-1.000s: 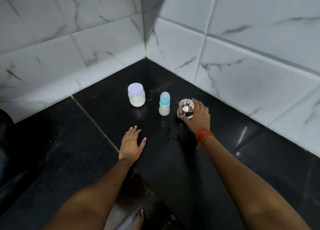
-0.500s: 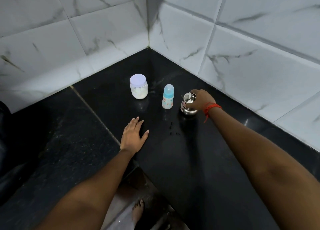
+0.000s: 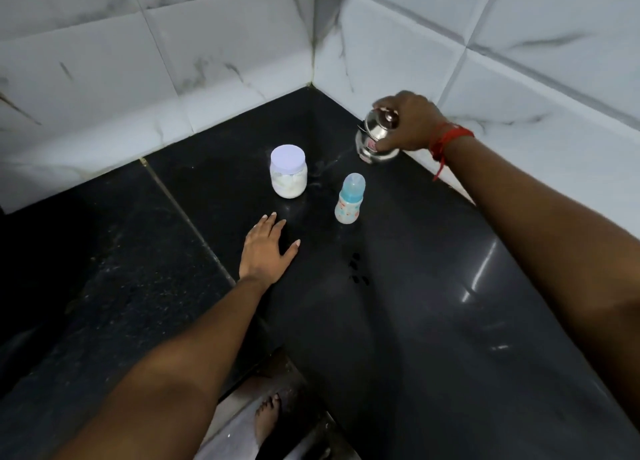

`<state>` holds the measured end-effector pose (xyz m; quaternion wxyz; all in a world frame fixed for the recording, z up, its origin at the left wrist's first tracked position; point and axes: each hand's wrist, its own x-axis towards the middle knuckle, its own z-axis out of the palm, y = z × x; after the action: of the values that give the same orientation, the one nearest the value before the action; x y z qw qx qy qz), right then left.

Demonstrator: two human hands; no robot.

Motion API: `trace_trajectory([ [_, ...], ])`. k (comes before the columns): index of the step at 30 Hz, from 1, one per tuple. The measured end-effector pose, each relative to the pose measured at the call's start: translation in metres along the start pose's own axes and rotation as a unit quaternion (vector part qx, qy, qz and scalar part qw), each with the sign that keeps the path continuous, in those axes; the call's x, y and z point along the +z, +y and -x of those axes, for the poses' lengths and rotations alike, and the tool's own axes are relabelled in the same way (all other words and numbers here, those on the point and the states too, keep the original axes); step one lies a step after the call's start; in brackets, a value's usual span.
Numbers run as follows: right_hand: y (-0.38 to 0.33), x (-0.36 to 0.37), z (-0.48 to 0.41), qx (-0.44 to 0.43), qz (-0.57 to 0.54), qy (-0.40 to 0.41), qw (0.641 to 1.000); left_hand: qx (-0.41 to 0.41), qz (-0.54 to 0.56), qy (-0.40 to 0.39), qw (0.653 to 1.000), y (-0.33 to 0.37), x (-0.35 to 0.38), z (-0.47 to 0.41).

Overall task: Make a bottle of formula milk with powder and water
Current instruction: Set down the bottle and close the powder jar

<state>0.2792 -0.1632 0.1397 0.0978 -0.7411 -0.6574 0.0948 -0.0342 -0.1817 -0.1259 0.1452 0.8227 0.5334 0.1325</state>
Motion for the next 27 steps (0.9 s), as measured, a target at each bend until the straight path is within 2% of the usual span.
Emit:
trace_trajectory([
  [3,-0.027,0.007,-0.033,-0.052,0.034,-0.057,0.996,-0.006,0.008,0.000,1.000,-0.003,0.000,0.000],
  [12,-0.055,0.080,-0.074,-0.103,0.116,-0.177,0.972,-0.013,0.004,0.002,1.000,-0.004,0.001,-0.002],
  [27,-0.049,0.124,-0.086,-0.082,0.127,-0.201,0.968,-0.013,-0.006,-0.007,1.000,-0.003,0.001,-0.002],
])
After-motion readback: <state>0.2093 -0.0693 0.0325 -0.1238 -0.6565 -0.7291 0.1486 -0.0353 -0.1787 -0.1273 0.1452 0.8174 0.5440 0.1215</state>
